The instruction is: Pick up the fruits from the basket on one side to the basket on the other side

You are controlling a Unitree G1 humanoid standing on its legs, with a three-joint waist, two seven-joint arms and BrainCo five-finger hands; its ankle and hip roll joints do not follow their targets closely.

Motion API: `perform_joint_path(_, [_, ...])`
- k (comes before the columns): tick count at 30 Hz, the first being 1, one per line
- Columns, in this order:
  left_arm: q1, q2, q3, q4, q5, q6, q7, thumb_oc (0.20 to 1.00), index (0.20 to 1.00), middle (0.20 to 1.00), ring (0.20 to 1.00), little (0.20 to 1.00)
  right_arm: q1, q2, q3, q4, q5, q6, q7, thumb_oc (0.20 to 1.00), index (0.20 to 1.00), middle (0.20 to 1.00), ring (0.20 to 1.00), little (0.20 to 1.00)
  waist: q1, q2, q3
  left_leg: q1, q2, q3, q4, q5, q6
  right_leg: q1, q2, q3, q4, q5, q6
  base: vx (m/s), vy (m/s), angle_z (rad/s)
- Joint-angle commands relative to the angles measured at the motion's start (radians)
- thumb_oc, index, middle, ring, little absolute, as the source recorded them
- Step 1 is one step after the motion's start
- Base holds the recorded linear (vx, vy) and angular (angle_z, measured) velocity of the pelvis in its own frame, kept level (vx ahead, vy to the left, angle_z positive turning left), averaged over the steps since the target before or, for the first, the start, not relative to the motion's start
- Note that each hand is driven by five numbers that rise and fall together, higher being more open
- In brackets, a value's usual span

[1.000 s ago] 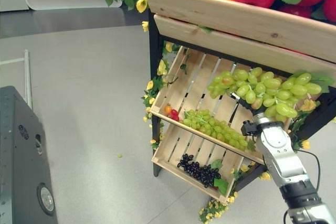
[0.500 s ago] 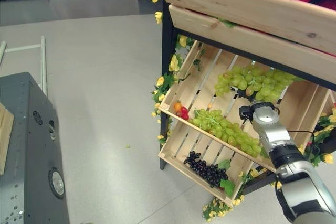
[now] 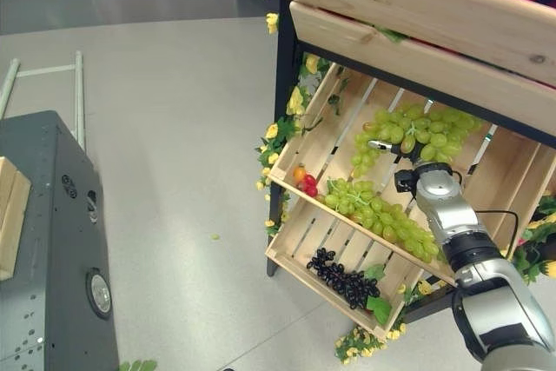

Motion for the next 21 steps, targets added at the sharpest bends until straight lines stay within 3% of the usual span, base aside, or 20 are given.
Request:
perform_joint_path(1, [-0.024,-0.041,-0.076,0.101,0.035,0.004,-0.022,1.000,1.000,1.000,1.000,1.000,-0.076,-0.072,-0.018,-0.090,0.000,-0.068,-0.001,1.000,1.000,1.000,1.000,1.000,0.014,-0.007,-0.050,0.019,0.043,-0.036,0.003,-0.071,-0.021,0.022,-0.030,-0.013,0.009,-0.048,0.063,0.00,0.000,0.00])
perform_joint_path(12, [-0.035,-0.038,-0.073,0.104,0.043,0.008,-0.029,1.000,1.000,1.000,1.000,1.000,-0.086,-0.117,-0.003,-0.090,-0.057,-0.049,0.011,1.000,1.000,1.000,1.000,1.000,0.004,-0.016,-0.054,0.018,0.046,-0.033,0.000,-0.070,-0.023,0.019,-0.031,-0.015,0.009,-0.046,0.063,0.00,0.000,0.00])
perform_joint_path(17, [-0.050,-0.026,-0.071,0.110,0.057,0.016,-0.033,1.000,1.000,1.000,1.000,1.000,-0.179,-0.212,0.095,-0.060,-0.192,-0.010,0.038,1.000,1.000,1.000,1.000,1.000,-0.001,-0.025,-0.053,0.014,0.046,-0.031,0.000,-0.068,-0.025,0.013,-0.031,-0.014,0.009,-0.042,0.065,0.00,0.000,0.00])
perform_joint_path(18, [-0.051,-0.029,-0.067,0.111,0.057,0.015,-0.035,1.000,1.000,1.000,1.000,1.000,-0.171,-0.220,0.090,-0.072,-0.162,-0.010,0.038,1.000,1.000,1.000,1.000,1.000,-0.004,-0.025,-0.054,0.014,0.047,-0.031,0.000,-0.068,-0.025,0.012,-0.032,-0.014,0.009,-0.041,0.065,0.00,0.000,0.00])
perform_joint_path(20, [-0.049,-0.028,-0.063,0.114,0.052,0.014,-0.035,1.000,1.000,1.000,1.000,1.000,-0.169,-0.233,0.080,-0.083,-0.213,-0.007,0.024,1.000,1.000,1.000,1.000,1.000,-0.005,-0.027,-0.055,0.011,0.045,-0.032,0.000,-0.068,-0.024,0.009,-0.034,-0.014,0.009,-0.039,0.066,0.00,0.000,0.00])
perform_joint_path(21, [-0.051,-0.021,-0.062,0.112,0.063,0.015,-0.033,1.000,1.000,1.000,1.000,1.000,-0.229,-0.289,0.131,-0.073,-0.380,0.022,0.032,1.000,1.000,1.000,1.000,1.000,-0.003,-0.032,-0.054,0.008,0.044,-0.032,0.000,-0.067,-0.024,0.005,-0.034,-0.014,0.009,-0.035,0.067,0.00,0.000,0.00])
